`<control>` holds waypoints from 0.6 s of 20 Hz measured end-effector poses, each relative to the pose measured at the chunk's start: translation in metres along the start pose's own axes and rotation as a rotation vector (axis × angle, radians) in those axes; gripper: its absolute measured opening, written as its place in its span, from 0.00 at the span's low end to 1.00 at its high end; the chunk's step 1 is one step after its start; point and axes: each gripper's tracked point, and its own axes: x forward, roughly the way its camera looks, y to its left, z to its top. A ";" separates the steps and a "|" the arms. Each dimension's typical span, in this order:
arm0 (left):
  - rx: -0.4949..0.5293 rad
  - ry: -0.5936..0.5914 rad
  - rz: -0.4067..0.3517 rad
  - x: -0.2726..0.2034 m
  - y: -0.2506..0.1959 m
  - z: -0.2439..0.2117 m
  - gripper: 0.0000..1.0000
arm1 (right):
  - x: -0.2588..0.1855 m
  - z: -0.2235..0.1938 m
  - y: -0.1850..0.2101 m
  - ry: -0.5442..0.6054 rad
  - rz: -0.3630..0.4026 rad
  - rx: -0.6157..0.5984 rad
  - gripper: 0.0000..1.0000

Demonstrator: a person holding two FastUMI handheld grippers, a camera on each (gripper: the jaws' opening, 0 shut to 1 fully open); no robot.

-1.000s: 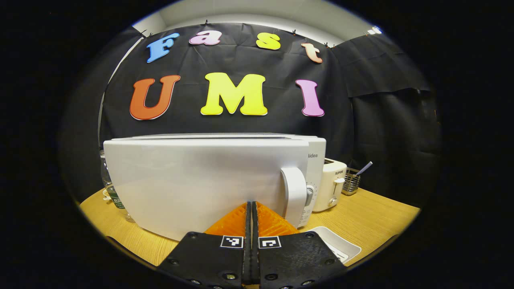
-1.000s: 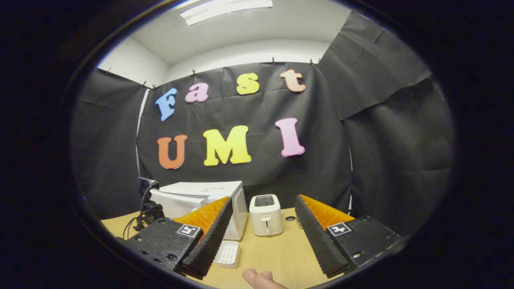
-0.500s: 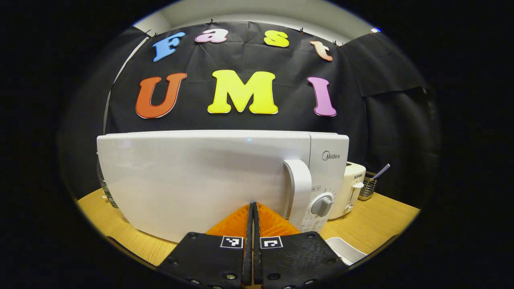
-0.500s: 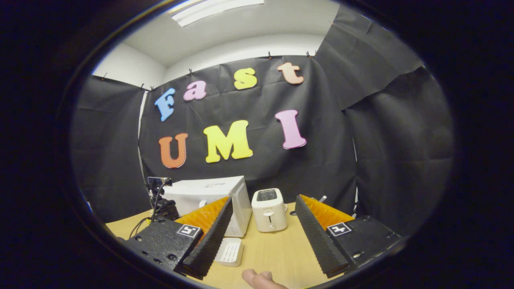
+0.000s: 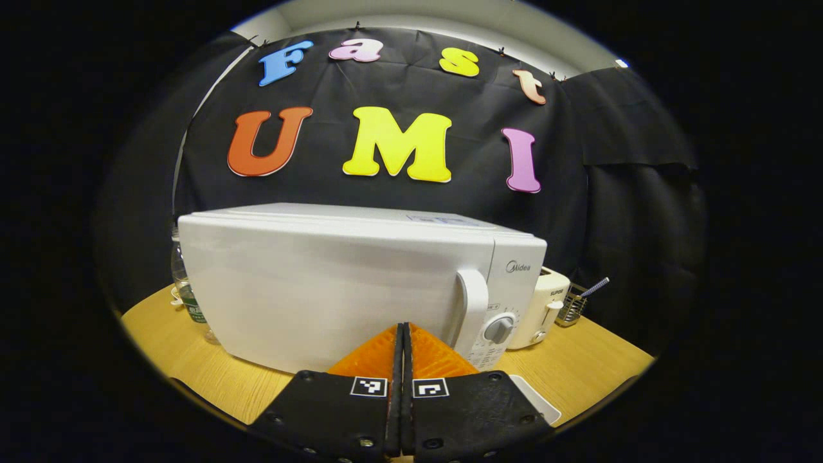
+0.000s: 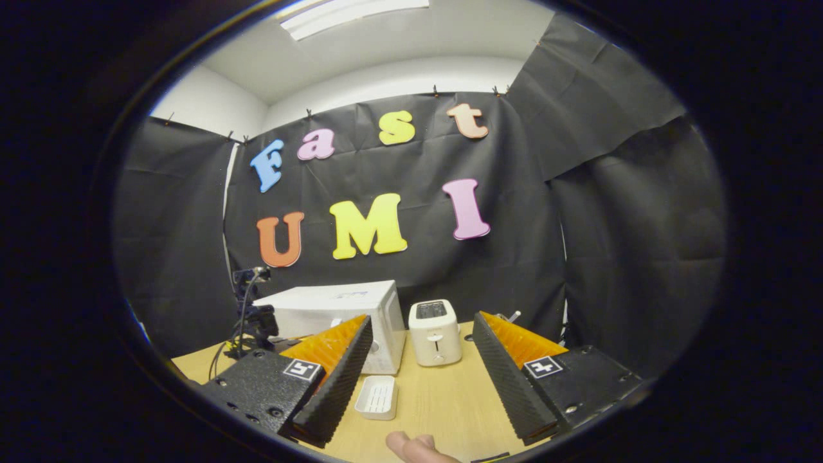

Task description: Open the microwave oven with the left hand, put the food in, and close the microwave oven.

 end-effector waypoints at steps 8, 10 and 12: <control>0.087 -0.042 0.095 -0.109 0.008 0.057 0.96 | -0.034 0.010 0.025 -0.015 0.010 -0.021 0.99; 0.081 -0.032 0.118 -0.135 0.011 0.064 0.95 | -0.039 0.014 0.032 -0.021 0.020 -0.041 0.99; 0.065 -0.039 0.118 -0.159 0.011 0.073 0.96 | -0.046 0.020 0.033 -0.038 0.015 -0.070 0.99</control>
